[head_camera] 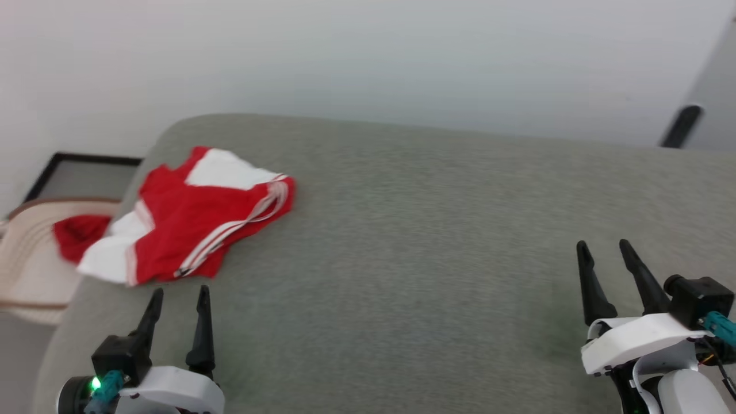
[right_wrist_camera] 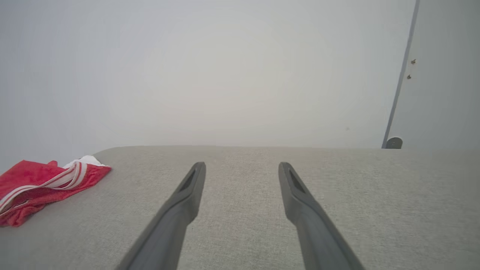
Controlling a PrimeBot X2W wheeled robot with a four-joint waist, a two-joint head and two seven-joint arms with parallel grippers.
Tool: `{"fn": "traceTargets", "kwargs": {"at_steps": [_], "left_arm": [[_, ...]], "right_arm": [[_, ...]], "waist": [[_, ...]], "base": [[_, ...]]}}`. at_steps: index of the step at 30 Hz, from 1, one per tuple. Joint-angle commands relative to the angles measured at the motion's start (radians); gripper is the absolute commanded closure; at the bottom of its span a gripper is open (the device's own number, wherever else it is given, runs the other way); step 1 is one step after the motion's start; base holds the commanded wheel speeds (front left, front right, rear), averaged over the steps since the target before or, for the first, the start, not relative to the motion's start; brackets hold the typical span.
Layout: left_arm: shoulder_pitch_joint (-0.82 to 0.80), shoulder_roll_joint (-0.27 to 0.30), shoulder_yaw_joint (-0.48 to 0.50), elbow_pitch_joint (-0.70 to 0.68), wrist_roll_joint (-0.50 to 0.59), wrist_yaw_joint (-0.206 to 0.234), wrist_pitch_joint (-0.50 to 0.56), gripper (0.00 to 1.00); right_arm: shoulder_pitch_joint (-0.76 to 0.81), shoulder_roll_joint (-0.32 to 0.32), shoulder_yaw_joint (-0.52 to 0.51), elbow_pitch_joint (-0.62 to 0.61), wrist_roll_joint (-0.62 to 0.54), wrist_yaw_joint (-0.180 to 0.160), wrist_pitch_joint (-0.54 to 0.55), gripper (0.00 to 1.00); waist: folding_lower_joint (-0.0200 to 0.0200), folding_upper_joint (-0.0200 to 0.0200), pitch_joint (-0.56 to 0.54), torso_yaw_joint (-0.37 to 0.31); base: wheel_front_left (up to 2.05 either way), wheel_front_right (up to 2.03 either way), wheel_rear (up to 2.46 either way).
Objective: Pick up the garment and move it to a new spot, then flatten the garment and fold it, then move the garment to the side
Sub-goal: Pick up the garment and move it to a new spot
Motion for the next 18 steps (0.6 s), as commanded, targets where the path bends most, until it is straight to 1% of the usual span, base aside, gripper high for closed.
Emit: {"fn": "traceTargets", "kwargs": {"at_steps": [1, 6, 11, 13, 18], "left_arm": [[0.006, -0.003, 0.001, 0.003, -0.003, 0.003, 0.0, 0.0], [0.022, -0.013, 0.006, 0.0, -0.002, 0.006, 0.0, 0.0], [0.041, -0.011, 0.014, -0.007, -0.008, 0.004, 0.0, 0.0], [0.061, -0.005, 0.037, -0.02, -0.018, 0.013, 0.0, 0.0], [0.107, -0.029, 0.086, -0.078, -0.036, 0.029, 0.0, 0.0]], "right_arm": [[-0.007, -0.003, 0.008, 0.003, 0.005, -0.001, 0.003, 0.0], [-0.011, -0.008, 0.035, 0.019, 0.014, -0.001, 0.004, 0.0], [-0.017, -0.011, 0.062, 0.037, 0.025, -0.001, 0.001, 0.0], [-0.045, -0.005, 0.096, 0.041, 0.026, -0.001, 0.005, 0.0], [-0.114, -0.004, 0.19, 0.088, 0.043, -0.001, 0.01, 0.0]], "waist": [[0.0, 0.0, -0.003, 0.104], [0.0, 0.0, -0.016, 0.216], [0.0, 0.0, -0.028, 0.329], [0.0, 0.0, -0.017, 0.343], [0.0, 0.0, 0.007, 0.364]], "base": [[0.0, 0.0, 0.0], [0.0, 0.0, 0.0], [0.0, 0.0, 0.0], [0.0, 0.0, 0.0], [0.0, 0.0, 0.0]]}}
